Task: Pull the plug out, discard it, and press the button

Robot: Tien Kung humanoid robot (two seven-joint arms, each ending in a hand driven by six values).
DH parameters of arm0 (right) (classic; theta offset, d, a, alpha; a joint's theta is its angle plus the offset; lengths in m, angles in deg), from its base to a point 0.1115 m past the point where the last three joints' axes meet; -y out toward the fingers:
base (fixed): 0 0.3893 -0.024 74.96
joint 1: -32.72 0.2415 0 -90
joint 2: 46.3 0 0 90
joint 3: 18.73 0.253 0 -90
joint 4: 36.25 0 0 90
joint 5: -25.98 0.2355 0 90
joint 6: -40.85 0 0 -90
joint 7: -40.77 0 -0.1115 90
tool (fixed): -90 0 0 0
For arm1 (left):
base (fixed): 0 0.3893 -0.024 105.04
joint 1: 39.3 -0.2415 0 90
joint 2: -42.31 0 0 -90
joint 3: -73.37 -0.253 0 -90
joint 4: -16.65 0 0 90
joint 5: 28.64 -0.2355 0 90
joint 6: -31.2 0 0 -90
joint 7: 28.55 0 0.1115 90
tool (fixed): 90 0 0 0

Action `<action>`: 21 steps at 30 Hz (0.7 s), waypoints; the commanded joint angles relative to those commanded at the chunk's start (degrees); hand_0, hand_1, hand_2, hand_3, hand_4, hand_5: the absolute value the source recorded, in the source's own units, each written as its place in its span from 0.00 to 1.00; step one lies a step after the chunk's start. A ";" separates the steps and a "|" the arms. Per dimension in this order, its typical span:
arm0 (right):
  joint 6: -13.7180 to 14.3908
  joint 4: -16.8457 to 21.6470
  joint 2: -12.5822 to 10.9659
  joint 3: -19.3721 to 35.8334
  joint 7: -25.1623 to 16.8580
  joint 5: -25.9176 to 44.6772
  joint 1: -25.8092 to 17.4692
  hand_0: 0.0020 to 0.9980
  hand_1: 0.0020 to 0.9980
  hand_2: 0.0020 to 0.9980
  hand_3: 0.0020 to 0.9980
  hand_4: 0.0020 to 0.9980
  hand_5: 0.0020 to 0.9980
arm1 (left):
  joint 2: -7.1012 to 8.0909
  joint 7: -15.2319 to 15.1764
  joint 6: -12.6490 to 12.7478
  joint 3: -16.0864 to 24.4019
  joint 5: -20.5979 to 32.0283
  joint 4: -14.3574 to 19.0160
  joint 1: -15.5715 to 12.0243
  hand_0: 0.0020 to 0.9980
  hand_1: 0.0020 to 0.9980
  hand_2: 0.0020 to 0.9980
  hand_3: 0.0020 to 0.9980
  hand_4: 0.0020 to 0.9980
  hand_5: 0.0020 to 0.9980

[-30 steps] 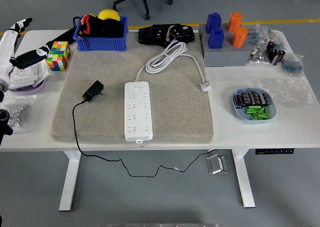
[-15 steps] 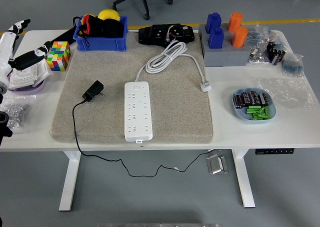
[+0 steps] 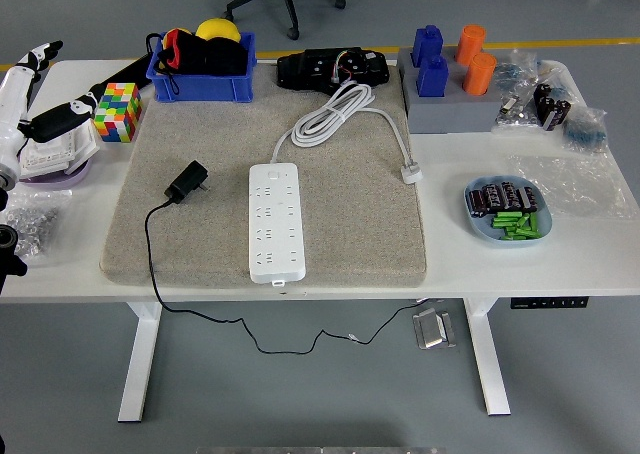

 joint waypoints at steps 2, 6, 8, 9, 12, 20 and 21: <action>0.00 -0.01 0.03 0.04 0.01 -0.03 0.03 0.77 0.73 0.72 0.71 0.89 0.66 | -0.05 0.01 0.00 -0.14 0.01 0.08 0.05 0.92 0.96 0.96 0.95 0.75 0.44; -0.04 0.06 -0.03 -0.09 0.02 0.08 0.19 0.77 0.73 0.72 0.71 0.89 0.66 | 0.00 0.01 0.00 -0.18 0.02 0.21 0.25 0.92 0.96 0.96 0.95 0.75 0.44; -0.02 0.08 -0.04 -0.05 0.01 0.10 0.23 0.77 0.73 0.72 0.71 0.89 0.66 | 0.10 0.04 -0.02 -0.19 0.04 0.33 0.24 0.92 0.96 0.96 0.95 0.75 0.44; -0.03 0.09 -0.04 -0.04 0.01 0.12 0.23 0.77 0.73 0.72 0.71 0.89 0.66 | 0.15 0.11 -0.06 -0.15 0.02 0.40 0.19 0.92 0.96 0.96 0.95 0.75 0.44; -0.01 0.05 -0.06 0.12 0.03 0.03 0.20 0.77 0.73 0.72 0.71 0.89 0.66 | 0.20 0.33 -0.12 0.03 0.14 0.73 -0.03 0.92 0.96 0.96 0.95 0.75 0.44; -0.03 0.05 0.01 0.23 0.08 -0.02 -0.09 0.77 0.73 0.72 0.71 0.89 0.66 | 0.11 0.71 -0.30 0.14 -0.14 0.89 -0.04 0.92 0.96 0.96 0.94 0.75 0.44; -0.05 0.04 0.04 0.24 0.08 -0.03 -0.10 0.77 0.73 0.72 0.71 0.89 0.66 | 0.10 0.70 -0.30 0.11 -0.18 0.93 -0.03 0.92 0.96 0.96 0.94 0.75 0.44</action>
